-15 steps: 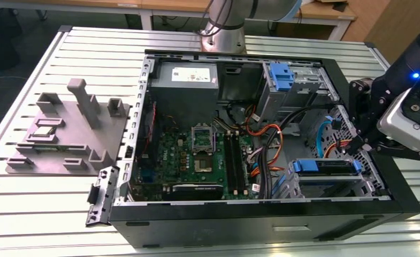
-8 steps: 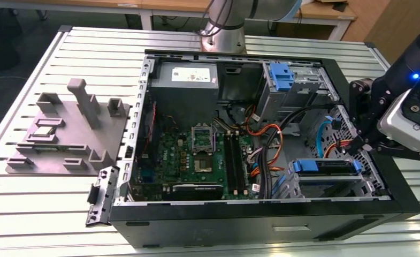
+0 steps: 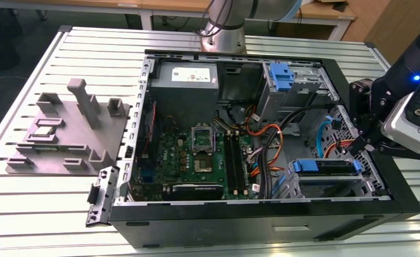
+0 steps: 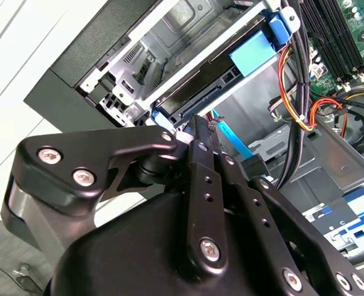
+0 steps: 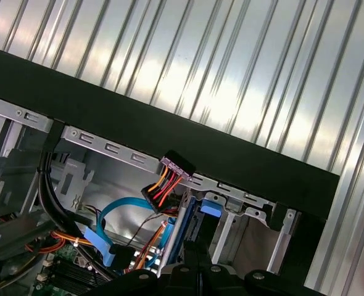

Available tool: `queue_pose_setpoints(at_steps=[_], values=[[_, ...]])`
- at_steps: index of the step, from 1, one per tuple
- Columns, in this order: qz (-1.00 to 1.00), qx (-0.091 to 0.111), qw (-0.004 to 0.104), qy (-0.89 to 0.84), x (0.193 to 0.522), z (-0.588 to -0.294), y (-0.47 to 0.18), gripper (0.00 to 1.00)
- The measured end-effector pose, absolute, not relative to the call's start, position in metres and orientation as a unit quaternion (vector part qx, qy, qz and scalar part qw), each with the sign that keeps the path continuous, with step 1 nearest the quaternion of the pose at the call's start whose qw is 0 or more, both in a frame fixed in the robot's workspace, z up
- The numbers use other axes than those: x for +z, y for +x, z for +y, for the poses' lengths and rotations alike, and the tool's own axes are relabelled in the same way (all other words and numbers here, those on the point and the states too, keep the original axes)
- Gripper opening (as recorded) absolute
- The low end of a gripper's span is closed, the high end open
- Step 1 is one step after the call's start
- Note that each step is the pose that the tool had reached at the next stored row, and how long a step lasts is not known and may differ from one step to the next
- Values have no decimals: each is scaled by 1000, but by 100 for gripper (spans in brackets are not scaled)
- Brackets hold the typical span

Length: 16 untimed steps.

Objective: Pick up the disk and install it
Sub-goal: 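Insert the first disk wire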

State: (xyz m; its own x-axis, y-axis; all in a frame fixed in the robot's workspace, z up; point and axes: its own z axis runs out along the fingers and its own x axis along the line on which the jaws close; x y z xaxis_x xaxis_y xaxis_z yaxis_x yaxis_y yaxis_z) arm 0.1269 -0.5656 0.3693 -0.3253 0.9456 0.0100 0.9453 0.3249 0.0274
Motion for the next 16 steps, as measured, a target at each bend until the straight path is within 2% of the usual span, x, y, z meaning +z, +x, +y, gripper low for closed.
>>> queue_pose_setpoints(at_steps=[16], values=[[828,17,7,560,369,-566,127,10]])
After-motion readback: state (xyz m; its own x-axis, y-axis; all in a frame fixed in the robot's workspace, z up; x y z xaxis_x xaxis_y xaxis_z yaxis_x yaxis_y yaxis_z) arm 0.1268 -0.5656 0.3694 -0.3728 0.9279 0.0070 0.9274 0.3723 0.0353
